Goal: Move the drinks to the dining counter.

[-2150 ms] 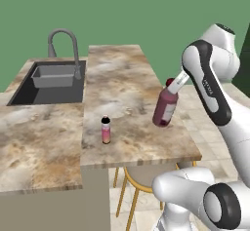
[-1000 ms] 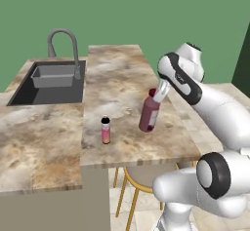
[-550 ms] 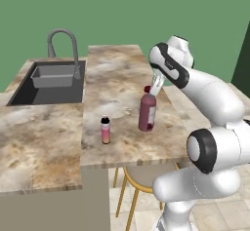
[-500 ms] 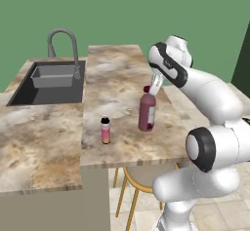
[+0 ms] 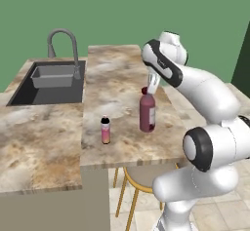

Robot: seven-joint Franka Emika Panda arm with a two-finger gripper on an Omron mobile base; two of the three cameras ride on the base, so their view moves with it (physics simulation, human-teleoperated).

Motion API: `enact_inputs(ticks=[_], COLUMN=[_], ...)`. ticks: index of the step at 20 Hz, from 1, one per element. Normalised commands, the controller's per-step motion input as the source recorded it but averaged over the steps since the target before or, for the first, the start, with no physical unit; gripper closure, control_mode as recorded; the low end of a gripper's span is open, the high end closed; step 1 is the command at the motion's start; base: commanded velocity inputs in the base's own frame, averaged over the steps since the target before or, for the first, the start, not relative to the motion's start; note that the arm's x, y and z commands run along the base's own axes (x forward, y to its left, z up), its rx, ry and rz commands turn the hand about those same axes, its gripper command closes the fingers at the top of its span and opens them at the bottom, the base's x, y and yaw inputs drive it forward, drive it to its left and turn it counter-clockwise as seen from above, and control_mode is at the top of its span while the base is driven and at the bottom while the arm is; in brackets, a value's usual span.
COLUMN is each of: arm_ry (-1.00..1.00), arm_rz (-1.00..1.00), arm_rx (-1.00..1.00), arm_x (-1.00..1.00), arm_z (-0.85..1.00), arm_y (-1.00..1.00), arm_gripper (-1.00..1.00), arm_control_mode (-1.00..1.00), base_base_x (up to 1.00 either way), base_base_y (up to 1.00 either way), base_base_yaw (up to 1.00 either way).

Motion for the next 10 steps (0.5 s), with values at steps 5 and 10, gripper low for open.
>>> enact_inputs(ticks=[5,10], arm_ry=[-0.16,-0.23], arm_rz=[0.0,0.02], arm_rx=[0.0,0.0], arm_x=[-0.49,-0.28], arm_z=[0.02,0.25], arm_y=[-0.36,-0.12], arm_gripper=[-1.0,-1.0], arm_control_mode=[-1.0,-1.0], base_base_x=[0.0,0.0], base_base_y=[0.0,0.0], base_base_yaw=[0.0,0.0])
